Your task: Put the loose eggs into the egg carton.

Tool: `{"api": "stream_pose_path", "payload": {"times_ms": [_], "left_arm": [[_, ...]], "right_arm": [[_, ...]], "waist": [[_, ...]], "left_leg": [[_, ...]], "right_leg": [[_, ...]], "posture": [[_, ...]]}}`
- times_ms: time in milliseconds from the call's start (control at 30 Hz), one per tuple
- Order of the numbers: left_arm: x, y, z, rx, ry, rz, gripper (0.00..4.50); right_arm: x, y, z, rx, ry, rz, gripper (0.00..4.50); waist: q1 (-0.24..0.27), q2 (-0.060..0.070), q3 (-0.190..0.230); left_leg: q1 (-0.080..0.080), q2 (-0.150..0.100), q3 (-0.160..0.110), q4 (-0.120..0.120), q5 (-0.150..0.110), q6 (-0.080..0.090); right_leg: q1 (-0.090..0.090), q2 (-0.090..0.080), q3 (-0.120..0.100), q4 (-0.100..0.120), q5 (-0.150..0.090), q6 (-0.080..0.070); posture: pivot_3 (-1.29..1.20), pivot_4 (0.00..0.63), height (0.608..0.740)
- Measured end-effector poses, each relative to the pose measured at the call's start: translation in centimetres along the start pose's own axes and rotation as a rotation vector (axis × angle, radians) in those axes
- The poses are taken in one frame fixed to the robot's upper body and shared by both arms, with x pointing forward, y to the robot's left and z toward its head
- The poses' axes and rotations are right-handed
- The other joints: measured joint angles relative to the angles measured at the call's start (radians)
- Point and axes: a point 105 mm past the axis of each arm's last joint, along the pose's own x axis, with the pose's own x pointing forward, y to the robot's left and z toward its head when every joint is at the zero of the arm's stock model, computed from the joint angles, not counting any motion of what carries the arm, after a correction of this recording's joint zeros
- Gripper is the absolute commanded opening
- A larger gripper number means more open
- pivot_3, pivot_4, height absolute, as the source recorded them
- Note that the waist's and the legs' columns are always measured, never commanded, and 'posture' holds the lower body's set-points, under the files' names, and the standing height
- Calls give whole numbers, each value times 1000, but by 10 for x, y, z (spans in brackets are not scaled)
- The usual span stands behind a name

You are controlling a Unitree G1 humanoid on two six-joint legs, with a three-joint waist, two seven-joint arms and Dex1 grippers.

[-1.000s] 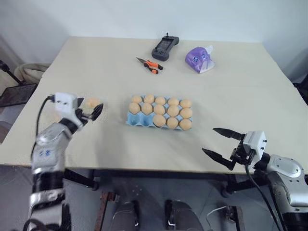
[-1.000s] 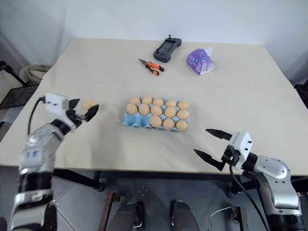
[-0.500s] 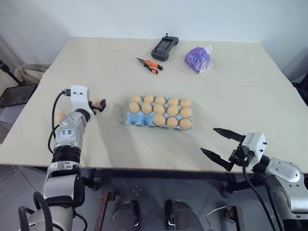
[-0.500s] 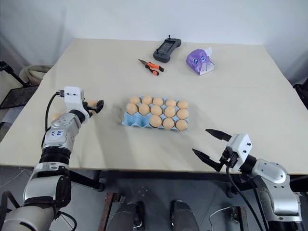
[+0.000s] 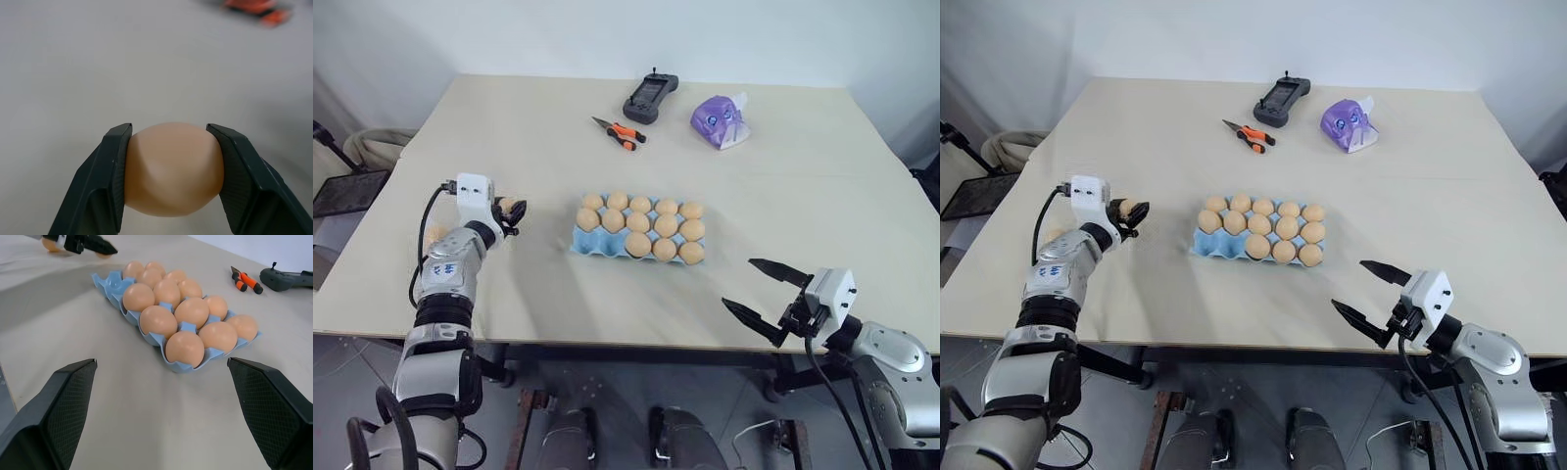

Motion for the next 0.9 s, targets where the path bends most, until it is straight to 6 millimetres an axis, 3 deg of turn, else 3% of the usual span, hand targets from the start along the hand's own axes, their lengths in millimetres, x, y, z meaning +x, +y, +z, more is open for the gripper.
{"api": "stream_pose_path", "payload": {"times_ms": [100,167,400,600,633,800,900], "left_arm": [[-1,-38,30,61,-106,-266,2159],[-4,-59,38,83,-125,-404,2159],[-8,-149,10,66,-9,-829,2159],[-4,-158,-7,92,37,-868,2159],[-3,-156,-10,98,44,-859,2818],[5,-142,-2,136,7,-777,4363],[4,-130,6,155,-33,-729,4453]], "right_arm": [[0,0,0,0,1,0,4500],[-1,1,0,1,2,-1,4500],[-4,2,-2,6,12,-20,4500],[-14,3,-6,14,34,-59,4500],[-14,3,-5,11,33,-62,4500],[-14,5,-1,-1,21,-64,4500],[-15,6,-3,5,24,-64,4500]], "waist": [[8,0,0],[13,0,0],[13,0,0],[9,0,0],[10,0,0],[10,0,0],[11,0,0]], "left_leg": [[0,0,0,0,0,0],[0,0,0,0,0,0],[0,-1,-1,1,0,1],[1,0,-1,2,2,3],[0,0,-1,3,2,3],[-1,0,-2,6,0,2],[-1,0,-2,6,0,2]], "right_leg": [[0,0,2,-1,0,0],[1,-1,2,-1,0,0],[1,0,2,-1,0,-1],[1,2,1,1,-1,-1],[1,1,1,1,-1,-1],[2,1,1,1,0,0],[2,1,0,1,0,0]], "posture": [[0,150,740],[0,150,740],[0,150,740],[0,150,740],[0,150,740],[0,150,740],[0,150,740]]}}
